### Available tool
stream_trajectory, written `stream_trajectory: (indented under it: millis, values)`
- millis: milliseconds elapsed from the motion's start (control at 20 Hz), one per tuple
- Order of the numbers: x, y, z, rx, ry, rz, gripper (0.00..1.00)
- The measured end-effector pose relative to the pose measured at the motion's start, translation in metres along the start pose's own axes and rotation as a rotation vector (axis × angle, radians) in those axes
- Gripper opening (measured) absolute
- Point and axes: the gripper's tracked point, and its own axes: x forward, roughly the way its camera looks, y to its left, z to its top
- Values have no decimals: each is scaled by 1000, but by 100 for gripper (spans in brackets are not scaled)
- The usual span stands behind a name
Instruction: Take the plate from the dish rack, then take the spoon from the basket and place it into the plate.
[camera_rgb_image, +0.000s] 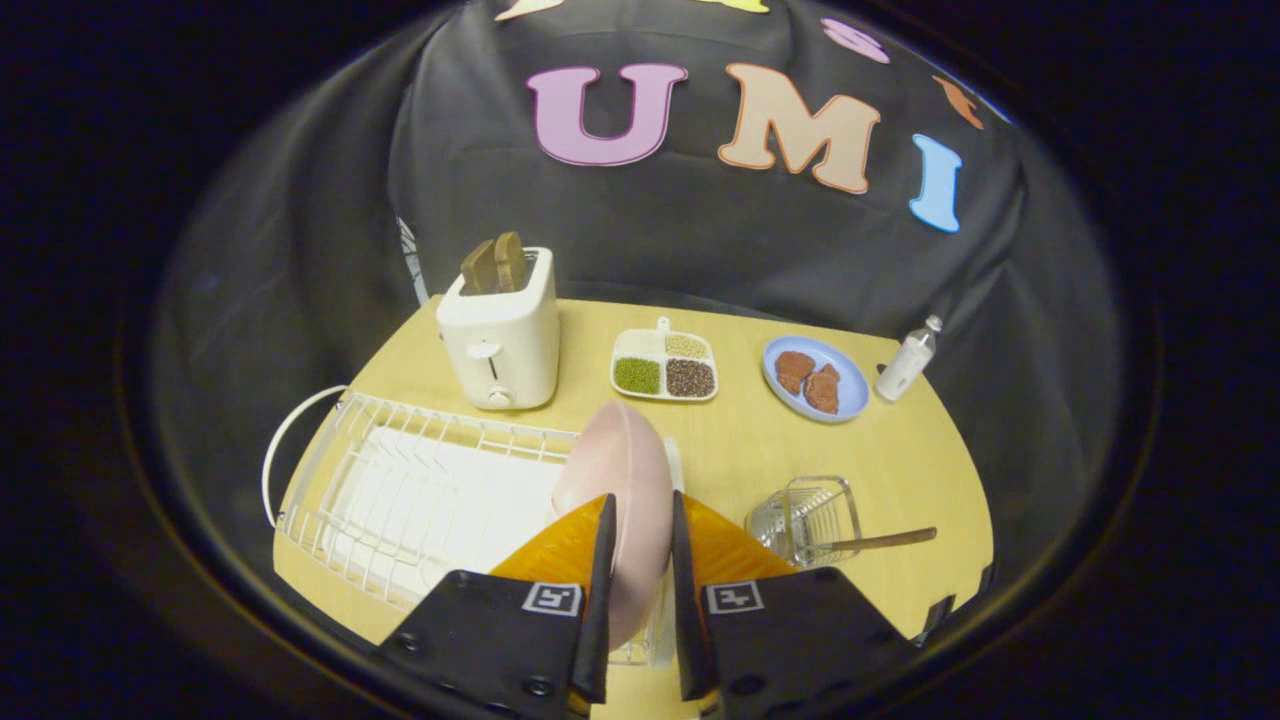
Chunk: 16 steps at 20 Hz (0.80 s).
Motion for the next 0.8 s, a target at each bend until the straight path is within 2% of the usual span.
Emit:
stream_trajectory:
  millis: [150,400,800]
  values:
    - [0,-4,0,-13,-4,-26,27]
    - [0,-13,17,-139,-80,-127,18]
    - [-6,4,47,-369,-231,-210,18]
